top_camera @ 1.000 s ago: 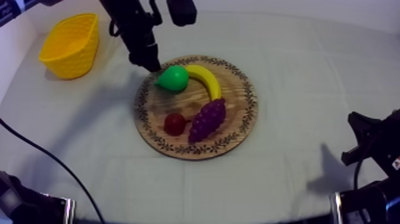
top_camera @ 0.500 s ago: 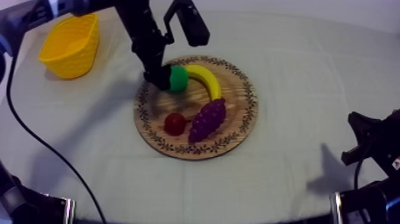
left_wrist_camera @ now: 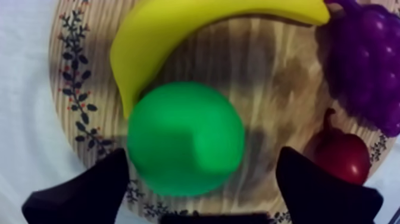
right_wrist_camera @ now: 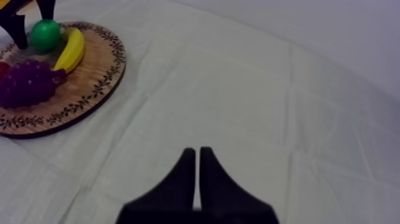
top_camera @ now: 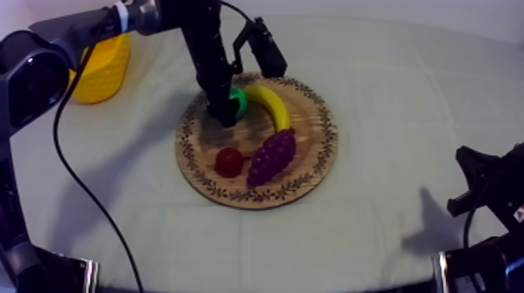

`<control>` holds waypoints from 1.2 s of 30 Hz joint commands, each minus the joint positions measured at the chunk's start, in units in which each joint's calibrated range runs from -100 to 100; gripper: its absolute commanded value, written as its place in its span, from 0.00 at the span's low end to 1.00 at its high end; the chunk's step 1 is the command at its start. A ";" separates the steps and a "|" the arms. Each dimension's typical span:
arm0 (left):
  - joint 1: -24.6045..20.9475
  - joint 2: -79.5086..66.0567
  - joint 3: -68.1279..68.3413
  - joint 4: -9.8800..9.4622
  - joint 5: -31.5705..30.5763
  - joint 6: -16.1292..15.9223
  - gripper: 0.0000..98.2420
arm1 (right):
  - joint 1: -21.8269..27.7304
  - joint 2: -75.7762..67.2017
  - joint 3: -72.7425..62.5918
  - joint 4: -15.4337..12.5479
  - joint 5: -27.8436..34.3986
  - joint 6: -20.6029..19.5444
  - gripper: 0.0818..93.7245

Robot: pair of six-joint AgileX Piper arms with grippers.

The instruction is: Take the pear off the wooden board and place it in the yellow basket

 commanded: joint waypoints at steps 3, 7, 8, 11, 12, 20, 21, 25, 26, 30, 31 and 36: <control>-0.03 2.14 -1.41 -0.13 0.11 0.04 0.93 | -0.01 -0.04 -0.05 -0.01 0.02 0.00 0.00; 0.21 2.99 -2.20 -0.37 0.31 0.48 0.89 | -0.01 -0.04 -0.05 -0.01 0.02 0.00 0.00; 0.30 3.10 -2.30 -0.48 0.33 0.72 0.88 | -0.01 -0.04 -0.05 -0.01 0.02 0.00 0.00; 0.46 3.27 -2.72 -0.68 0.36 1.44 0.81 | -0.01 -0.04 -0.05 -0.01 0.02 0.00 0.00; 0.50 3.30 -2.90 -0.70 0.37 1.65 0.79 | -0.01 -0.04 -0.05 -0.01 0.02 0.00 0.00; 0.62 3.33 -3.06 -0.57 -1.34 3.57 0.51 | -0.01 -0.04 -0.05 -0.01 0.02 0.00 0.00; 0.63 3.29 -2.94 -0.57 -1.55 3.75 0.48 | -0.01 -0.04 -0.05 -0.01 0.02 0.00 0.00; 0.65 2.63 -2.05 -0.59 -2.26 4.31 0.42 | -0.01 -0.04 -0.05 -0.01 0.02 0.00 0.00; 0.67 2.28 -1.77 -0.59 -2.37 4.39 0.42 | -0.01 -0.04 -0.05 -0.01 0.02 0.00 0.00; 0.86 -0.14 -0.34 -0.65 -2.55 4.71 0.40 | -0.01 -0.04 -0.05 -0.01 0.02 0.00 0.00; 0.93 -1.03 0.10 -0.68 -2.57 4.79 0.40 | -0.01 -0.04 -0.05 -0.01 0.02 0.00 0.00; 1.48 -6.78 2.39 -0.81 -2.47 5.13 0.41 | -0.01 -0.04 -0.05 -0.01 0.02 0.00 0.00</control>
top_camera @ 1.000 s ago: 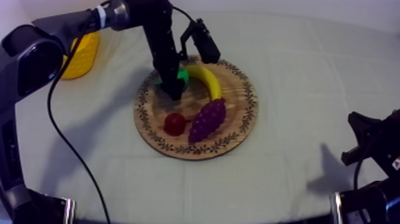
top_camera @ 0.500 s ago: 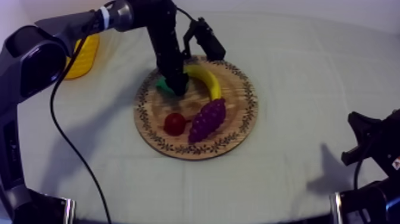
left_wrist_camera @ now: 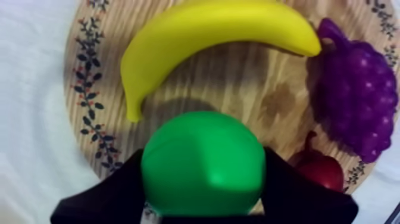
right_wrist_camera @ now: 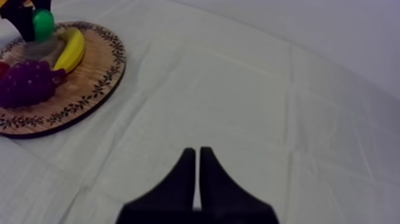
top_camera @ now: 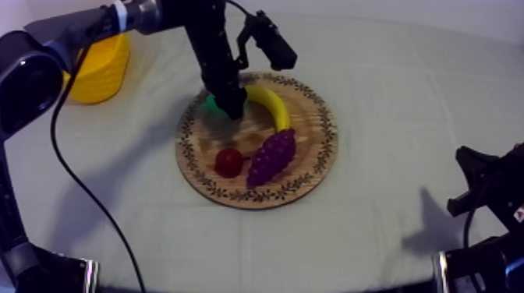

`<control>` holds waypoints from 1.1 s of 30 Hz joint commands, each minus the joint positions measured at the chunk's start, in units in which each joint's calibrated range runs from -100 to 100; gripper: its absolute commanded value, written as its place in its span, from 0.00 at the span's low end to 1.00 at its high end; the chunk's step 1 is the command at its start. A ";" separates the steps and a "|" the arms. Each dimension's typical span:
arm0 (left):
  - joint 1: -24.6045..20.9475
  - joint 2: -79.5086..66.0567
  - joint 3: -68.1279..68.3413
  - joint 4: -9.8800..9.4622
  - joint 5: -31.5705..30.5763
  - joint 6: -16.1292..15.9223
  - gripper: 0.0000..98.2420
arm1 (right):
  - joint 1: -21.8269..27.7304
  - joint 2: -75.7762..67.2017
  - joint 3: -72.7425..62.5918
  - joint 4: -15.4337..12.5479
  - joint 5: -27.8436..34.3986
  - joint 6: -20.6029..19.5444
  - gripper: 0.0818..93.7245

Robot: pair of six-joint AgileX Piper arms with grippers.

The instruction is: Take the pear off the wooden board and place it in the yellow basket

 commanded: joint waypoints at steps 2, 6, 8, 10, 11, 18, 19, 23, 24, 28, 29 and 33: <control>0.29 -4.65 1.02 -0.11 0.59 0.28 0.41 | -0.01 -0.04 -0.05 -0.01 0.02 0.00 0.00; 0.68 -10.06 1.84 -0.20 2.36 0.69 0.42 | -0.01 -0.04 -0.05 -0.01 0.02 0.00 0.00; 0.86 -12.82 2.12 -0.33 3.26 0.94 0.42 | -0.01 -0.04 -0.05 -0.01 0.02 0.00 0.00; 1.04 -15.52 2.28 -0.64 4.31 1.32 0.42 | -0.01 -0.04 -0.05 -0.01 0.02 0.00 0.00; 1.13 -16.81 2.33 -0.85 4.86 1.53 0.42 | -0.01 -0.04 -0.05 -0.01 0.02 0.00 0.00; 1.11 -24.24 2.28 -2.14 7.82 2.84 0.42 | -0.01 -0.04 -0.05 -0.01 0.02 0.00 0.00; 0.96 -24.93 2.26 -2.20 8.10 2.93 0.42 | -0.01 -0.04 -0.05 -0.01 0.02 0.00 0.00; -0.17 -26.47 2.51 -2.35 8.59 3.30 0.43 | -0.01 -0.04 -0.05 -0.01 0.02 0.00 0.00; -0.64 -26.62 2.52 -2.38 8.63 3.43 0.43 | -0.01 -0.04 -0.05 -0.01 0.02 0.00 0.00; -3.17 -26.83 2.46 -2.79 8.64 4.63 0.43 | -0.01 -0.04 -0.05 -0.01 0.02 0.00 0.00; -3.93 -26.84 2.45 -2.85 8.53 4.89 0.43 | -0.01 -0.04 -0.05 -0.01 0.02 0.00 0.00; -7.31 -26.88 2.24 -3.15 8.16 5.89 0.42 | -0.01 -0.04 -0.05 -0.01 0.02 0.00 0.00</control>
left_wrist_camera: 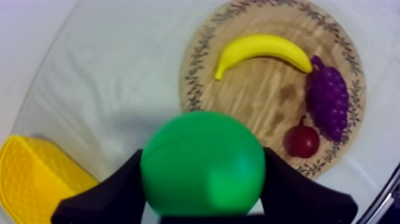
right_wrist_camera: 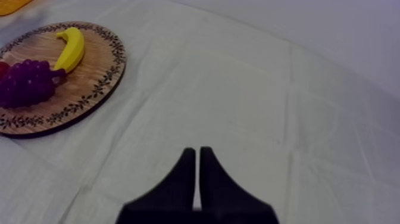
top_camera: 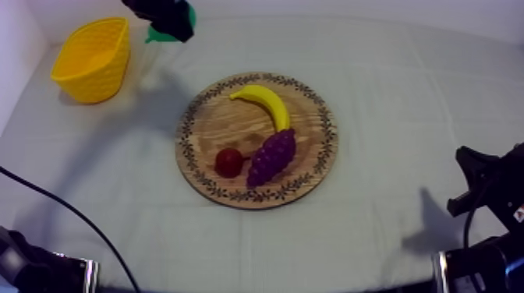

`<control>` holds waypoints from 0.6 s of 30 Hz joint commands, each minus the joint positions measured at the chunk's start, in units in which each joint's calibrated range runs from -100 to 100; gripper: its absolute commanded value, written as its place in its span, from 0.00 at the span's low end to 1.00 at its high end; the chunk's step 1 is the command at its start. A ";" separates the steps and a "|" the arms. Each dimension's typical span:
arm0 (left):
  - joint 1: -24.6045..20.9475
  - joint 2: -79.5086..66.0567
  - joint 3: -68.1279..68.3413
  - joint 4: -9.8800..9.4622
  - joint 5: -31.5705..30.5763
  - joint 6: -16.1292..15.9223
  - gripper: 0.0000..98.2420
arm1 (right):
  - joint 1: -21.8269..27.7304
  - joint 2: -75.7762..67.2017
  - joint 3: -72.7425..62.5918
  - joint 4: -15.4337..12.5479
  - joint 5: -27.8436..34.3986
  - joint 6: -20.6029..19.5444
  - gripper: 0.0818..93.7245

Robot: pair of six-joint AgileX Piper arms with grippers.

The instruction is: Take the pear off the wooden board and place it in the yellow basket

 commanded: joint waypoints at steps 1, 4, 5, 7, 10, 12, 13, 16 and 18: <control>-2.50 -0.03 -0.09 -0.16 -0.21 0.56 0.42 | -0.01 -0.04 -0.05 -0.01 0.02 -0.01 0.00; -5.47 -0.03 -0.38 -0.36 -0.32 1.38 0.42 | -0.01 -0.04 -0.05 -0.01 0.02 -0.01 0.00; -6.51 -0.03 -0.49 -0.39 -0.37 1.68 0.42 | -0.01 -0.04 -0.05 -0.01 0.02 -0.01 0.00; -8.65 0.01 -0.74 -0.43 -0.42 2.42 0.41 | -0.01 -0.04 -0.05 -0.01 0.02 -0.01 0.00; -11.86 0.11 -1.29 -0.48 -0.46 3.54 0.41 | -0.01 -0.04 -0.05 -0.01 0.02 -0.01 0.00; -13.96 0.28 -1.85 -0.50 -0.47 4.15 0.40 | -0.01 -0.04 -0.05 -0.01 0.02 -0.01 0.00; -14.99 0.39 -2.18 -0.51 -0.47 4.43 0.40 | -0.01 -0.04 -0.05 -0.01 0.02 -0.01 0.00; -17.99 0.79 -3.12 -0.39 -0.47 5.33 0.40 | -0.01 -0.04 -0.05 -0.01 0.02 -0.01 0.00; -19.78 0.97 -3.72 -0.31 -0.47 5.73 0.40 | -0.01 -0.04 -0.05 -0.01 0.02 -0.01 0.00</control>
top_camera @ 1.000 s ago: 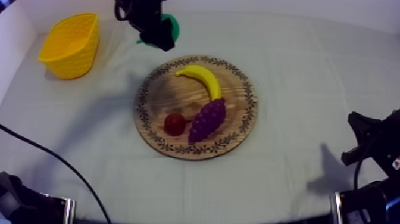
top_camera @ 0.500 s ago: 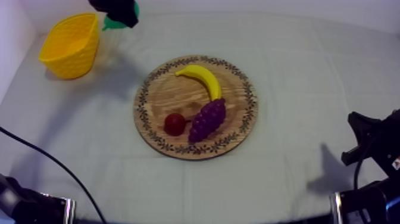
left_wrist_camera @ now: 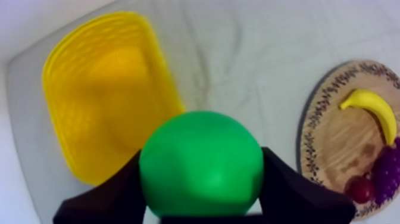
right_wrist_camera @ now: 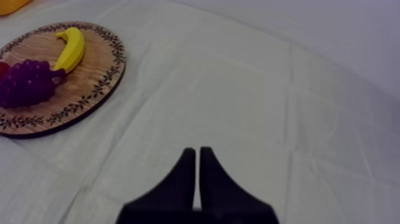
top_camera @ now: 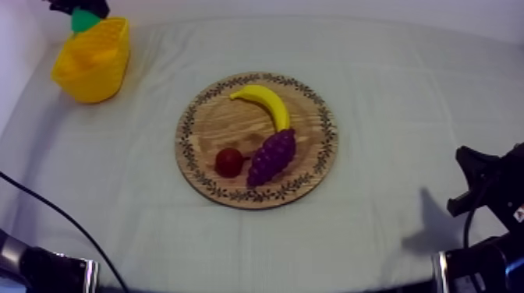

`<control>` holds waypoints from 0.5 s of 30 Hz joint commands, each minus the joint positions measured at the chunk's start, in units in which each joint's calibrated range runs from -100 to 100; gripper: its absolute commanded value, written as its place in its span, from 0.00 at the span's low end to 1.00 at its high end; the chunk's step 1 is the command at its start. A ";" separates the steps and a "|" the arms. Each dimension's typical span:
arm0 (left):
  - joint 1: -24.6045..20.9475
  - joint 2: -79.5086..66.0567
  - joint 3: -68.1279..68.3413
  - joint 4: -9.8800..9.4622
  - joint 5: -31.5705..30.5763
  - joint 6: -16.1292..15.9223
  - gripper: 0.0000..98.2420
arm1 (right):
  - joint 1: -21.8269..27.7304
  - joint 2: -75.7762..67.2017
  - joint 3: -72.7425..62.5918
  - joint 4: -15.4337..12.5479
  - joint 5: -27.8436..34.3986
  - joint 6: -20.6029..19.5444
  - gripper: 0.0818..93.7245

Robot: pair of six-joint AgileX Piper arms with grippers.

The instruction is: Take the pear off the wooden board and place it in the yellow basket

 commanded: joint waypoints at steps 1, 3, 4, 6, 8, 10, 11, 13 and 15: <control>-3.30 0.10 -0.53 0.33 0.02 0.28 0.40 | -0.01 -0.04 -0.05 -0.01 0.02 -0.01 0.00; -4.68 0.14 -1.14 0.41 0.21 0.39 0.40 | -0.01 -0.04 -0.05 -0.01 0.02 -0.01 0.00; -5.28 0.12 -1.45 0.47 0.32 0.39 0.40 | -0.01 -0.04 -0.05 -0.01 0.02 -0.01 0.00; -6.29 0.07 -2.01 0.64 0.57 0.34 0.40 | -0.01 -0.04 -0.05 -0.01 0.02 -0.01 0.00; -7.06 0.02 -2.47 0.84 0.80 0.22 0.41 | -0.01 -0.04 -0.05 -0.01 0.02 -0.01 0.00; -7.58 0.21 -2.82 1.00 0.93 0.14 0.41 | -0.01 -0.04 -0.05 -0.01 0.02 -0.01 0.00; -7.76 0.40 -2.93 1.04 0.96 0.11 0.41 | -0.01 -0.04 -0.05 -0.01 0.02 -0.01 0.00; -7.97 1.00 -3.06 1.10 1.01 0.10 0.41 | -0.01 -0.04 -0.05 -0.01 0.02 -0.01 0.00; -8.08 1.96 -3.13 1.16 1.03 0.13 0.42 | -0.01 -0.04 -0.05 -0.01 0.02 -0.01 0.00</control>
